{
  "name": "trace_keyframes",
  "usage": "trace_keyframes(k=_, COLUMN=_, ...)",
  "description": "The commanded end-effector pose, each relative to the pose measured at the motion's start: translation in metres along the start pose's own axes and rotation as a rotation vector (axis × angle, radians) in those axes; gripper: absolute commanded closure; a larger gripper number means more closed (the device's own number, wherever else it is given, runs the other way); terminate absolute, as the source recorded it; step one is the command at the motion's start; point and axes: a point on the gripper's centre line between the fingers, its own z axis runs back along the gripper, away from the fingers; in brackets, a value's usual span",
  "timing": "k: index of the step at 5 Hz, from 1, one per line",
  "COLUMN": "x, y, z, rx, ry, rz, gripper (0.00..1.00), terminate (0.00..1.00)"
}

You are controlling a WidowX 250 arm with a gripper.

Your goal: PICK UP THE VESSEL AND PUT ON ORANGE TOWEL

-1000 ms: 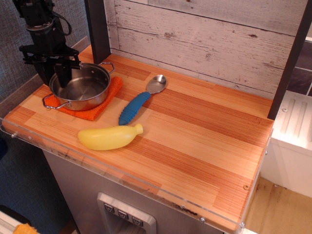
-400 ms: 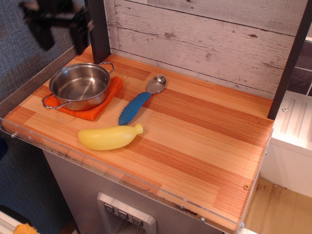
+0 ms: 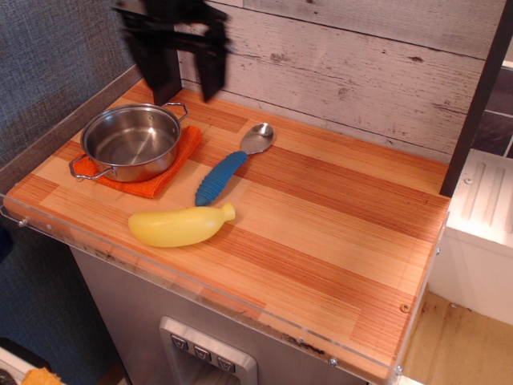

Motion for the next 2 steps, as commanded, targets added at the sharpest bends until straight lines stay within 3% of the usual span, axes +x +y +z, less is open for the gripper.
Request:
trace_keyframes(k=1, x=-0.0045, y=-0.0093, z=0.0164, rx=0.027, ry=-0.063, rz=-0.031, gripper=0.00, terminate=0.00)
trace_keyframes(k=2, x=-0.0045, y=-0.0093, z=0.0164, rx=0.027, ry=-0.063, rz=-0.031, gripper=0.00, terminate=1.00)
